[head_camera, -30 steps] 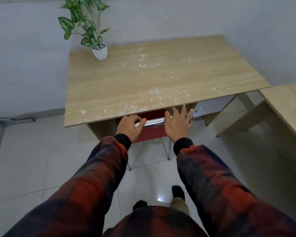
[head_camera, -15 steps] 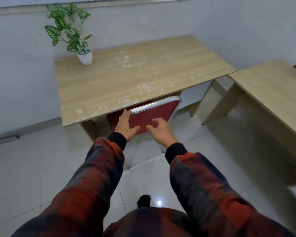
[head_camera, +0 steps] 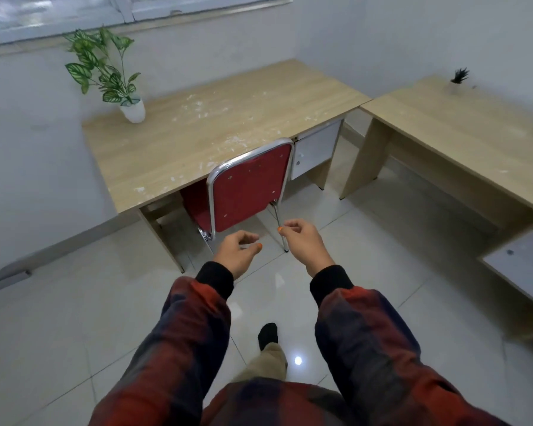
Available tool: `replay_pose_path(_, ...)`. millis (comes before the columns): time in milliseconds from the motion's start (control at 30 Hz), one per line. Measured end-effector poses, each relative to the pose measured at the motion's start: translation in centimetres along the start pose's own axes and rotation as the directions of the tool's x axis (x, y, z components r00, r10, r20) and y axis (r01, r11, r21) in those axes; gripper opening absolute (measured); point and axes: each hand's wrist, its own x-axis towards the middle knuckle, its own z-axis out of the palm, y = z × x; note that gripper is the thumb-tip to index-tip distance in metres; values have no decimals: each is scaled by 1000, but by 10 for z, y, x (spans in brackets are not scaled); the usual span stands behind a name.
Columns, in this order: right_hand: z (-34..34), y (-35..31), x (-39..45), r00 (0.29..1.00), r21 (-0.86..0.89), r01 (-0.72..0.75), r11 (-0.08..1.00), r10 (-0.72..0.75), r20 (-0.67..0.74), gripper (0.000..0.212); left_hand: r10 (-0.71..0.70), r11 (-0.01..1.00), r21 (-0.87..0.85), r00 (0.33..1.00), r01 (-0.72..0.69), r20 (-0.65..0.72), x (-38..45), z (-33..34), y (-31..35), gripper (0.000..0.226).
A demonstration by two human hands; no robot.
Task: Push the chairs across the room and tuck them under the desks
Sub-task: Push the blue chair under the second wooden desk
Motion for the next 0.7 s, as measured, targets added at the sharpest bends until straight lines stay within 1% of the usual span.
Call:
replay_pose_path(200,14,8,-43,1000,52,4,999,-3,-11,21,51,999,-13,999,-52,-7,-47,-20,-1,20)
replay_pose_path(367,15,9,-73,998,90,5,996,1,-69,21,102,995,-16,995,-102,20,-68,-29,4,22)
replay_pose_path(467,21,15,-100,984,122,19,992,3,-177,20,145,989,-28,986,-143,84,-83,-34,-2,21)
replay_pose_path(567,39,22,-131,968,164,-3,986,45,-248,14,144,990,-34,975,-141,166,-110,-42,-16,21)
replay_pose_path(633,61,30,-155,966,171,-39,984,81,-246,12,124,992,-39,971,-118,203,-128,-54,-37,19)
replay_pose_path(700,88,40,-180,972,160,-63,985,97,-212,11,106,993,-67,971,-94,212,-145,-69,-61,15)
